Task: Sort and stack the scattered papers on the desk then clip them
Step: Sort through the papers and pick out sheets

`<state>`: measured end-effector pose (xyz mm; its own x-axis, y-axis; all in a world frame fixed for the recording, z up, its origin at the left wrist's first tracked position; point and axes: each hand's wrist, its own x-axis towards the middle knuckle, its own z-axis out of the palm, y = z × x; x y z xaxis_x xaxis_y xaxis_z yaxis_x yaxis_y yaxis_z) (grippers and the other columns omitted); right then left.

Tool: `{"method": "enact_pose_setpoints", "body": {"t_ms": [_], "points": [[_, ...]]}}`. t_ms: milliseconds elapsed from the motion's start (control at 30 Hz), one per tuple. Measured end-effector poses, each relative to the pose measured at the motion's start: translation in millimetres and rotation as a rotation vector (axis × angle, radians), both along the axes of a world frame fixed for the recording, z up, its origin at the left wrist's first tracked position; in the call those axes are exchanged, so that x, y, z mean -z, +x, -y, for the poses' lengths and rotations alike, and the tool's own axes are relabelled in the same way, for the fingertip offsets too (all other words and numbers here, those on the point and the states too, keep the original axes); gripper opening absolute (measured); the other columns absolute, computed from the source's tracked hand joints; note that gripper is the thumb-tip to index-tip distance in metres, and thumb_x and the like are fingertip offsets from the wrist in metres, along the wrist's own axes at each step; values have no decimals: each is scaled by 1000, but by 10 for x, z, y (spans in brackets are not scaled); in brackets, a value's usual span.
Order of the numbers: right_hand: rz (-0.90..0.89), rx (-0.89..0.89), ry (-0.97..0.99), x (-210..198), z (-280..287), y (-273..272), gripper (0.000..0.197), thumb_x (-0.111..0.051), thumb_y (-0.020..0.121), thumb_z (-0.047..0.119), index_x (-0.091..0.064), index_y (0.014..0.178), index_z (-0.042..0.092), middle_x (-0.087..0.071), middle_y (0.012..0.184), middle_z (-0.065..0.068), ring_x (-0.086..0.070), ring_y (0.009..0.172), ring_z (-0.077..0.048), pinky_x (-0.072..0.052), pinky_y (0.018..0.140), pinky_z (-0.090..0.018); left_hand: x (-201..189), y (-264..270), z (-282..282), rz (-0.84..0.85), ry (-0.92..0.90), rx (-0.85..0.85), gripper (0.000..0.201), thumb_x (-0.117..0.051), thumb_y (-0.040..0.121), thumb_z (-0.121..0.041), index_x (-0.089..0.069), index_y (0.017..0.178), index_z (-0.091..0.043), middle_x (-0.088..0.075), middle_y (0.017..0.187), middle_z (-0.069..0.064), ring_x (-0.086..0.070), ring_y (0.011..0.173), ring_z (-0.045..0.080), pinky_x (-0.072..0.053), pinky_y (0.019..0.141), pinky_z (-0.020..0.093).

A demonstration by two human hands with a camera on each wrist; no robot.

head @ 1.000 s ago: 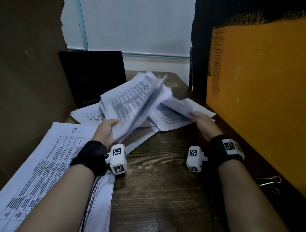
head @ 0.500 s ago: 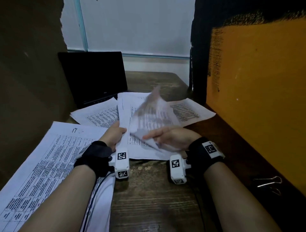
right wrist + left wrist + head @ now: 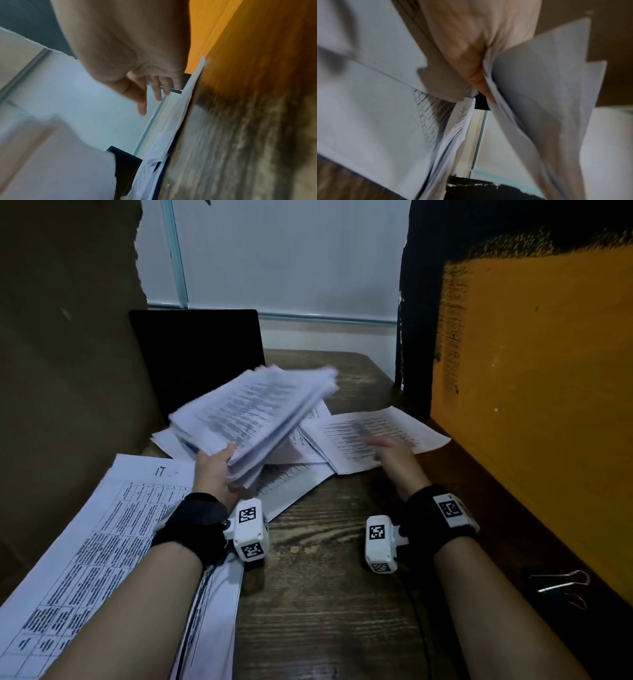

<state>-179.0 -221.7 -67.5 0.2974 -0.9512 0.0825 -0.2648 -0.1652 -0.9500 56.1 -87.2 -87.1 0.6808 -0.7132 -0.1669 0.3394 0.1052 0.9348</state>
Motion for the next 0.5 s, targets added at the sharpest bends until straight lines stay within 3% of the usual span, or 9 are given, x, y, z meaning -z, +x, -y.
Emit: {"method": "enact_pose_setpoints", "body": {"t_ms": [67, 100, 167, 233, 267, 300, 400, 467, 500], "points": [[-192, -202, 49, 69, -17, 36, 37, -46, 88, 0, -70, 114, 12, -43, 147, -9, -36, 138, -23, -25, 117, -35, -4, 21, -29, -44, 1, 8, 45, -48, 99, -20, -40, 140, -5, -61, 90, 10, -64, 56, 14, -45, 41, 21], [-264, -279, 93, 104, -43, 65, 33, -52, 88, 9, -71, 114, 11, -47, 140, -11, -41, 131, -23, -29, 114, -38, 7, 37, -26, -85, -16, 5, 42, -49, 98, -20, -41, 138, -8, -61, 92, 12, -64, 49, 16, -45, 38, 18], [-267, -350, 193, 156, -87, 131, 41, -63, 77, 26, -70, 115, 10, -50, 120, -4, -51, 112, -22, -41, 95, -36, 23, 43, -25, -137, -24, 1, 59, -54, 96, -22, -28, 149, -15, -58, 124, 17, -68, 68, 25, -49, 40, 23], [-229, -338, 261, 188, -106, 179, 52, -68, 79, 25, -56, 126, 8, -54, 111, -9, -56, 100, -27, -41, 83, -34, 18, 8, -13, -105, -18, 4, 66, -55, 96, -18, -19, 151, -9, -46, 143, 18, -64, 99, 32, -51, 44, 23], [-265, -322, 222, 195, -85, 193, 49, -64, 85, 22, -54, 127, -1, -55, 115, -11, -55, 104, -27, -41, 86, -33, 5, -12, -4, -111, -24, 6, 62, -51, 98, -15, -20, 151, -5, -43, 146, 18, -57, 115, 34, -52, 51, 23], [-331, -302, 162, 182, -63, 201, 44, -56, 90, 18, -53, 130, 1, -54, 120, -11, -52, 111, -26, -41, 92, -32, -9, -40, 2, -113, -18, 14, 54, -44, 101, -16, -24, 149, -2, -41, 148, 16, -50, 126, 34, -52, 64, 24], [-378, -265, 54, 168, -12, 174, 26, -41, 91, 1, -63, 105, 2, -57, 103, -15, -55, 104, -29, -46, 98, -40, -46, -91, 1, -74, -7, 53, 45, -30, 104, -24, -34, 144, -3, -40, 148, 14, -39, 137, 32, -39, 97, 36], [-278, -189, -2, 159, 44, 127, 32, -39, 90, -3, -61, 112, 2, -62, 112, -19, -58, 107, -32, -47, 91, -36, -44, -92, 14, -18, 7, 53, 50, -43, 100, -25, -32, 147, -9, -39, 150, 11, -39, 137, 31, -36, 110, 44], [-161, -115, -15, 130, 61, 88, 36, -40, 92, -3, -59, 122, 3, -61, 122, -16, -57, 112, -29, -44, 90, -31, -27, -73, 16, 34, 17, 65, 53, -51, 97, -22, -33, 147, -13, -41, 149, 9, -44, 134, 28, -40, 108, 45]]}}
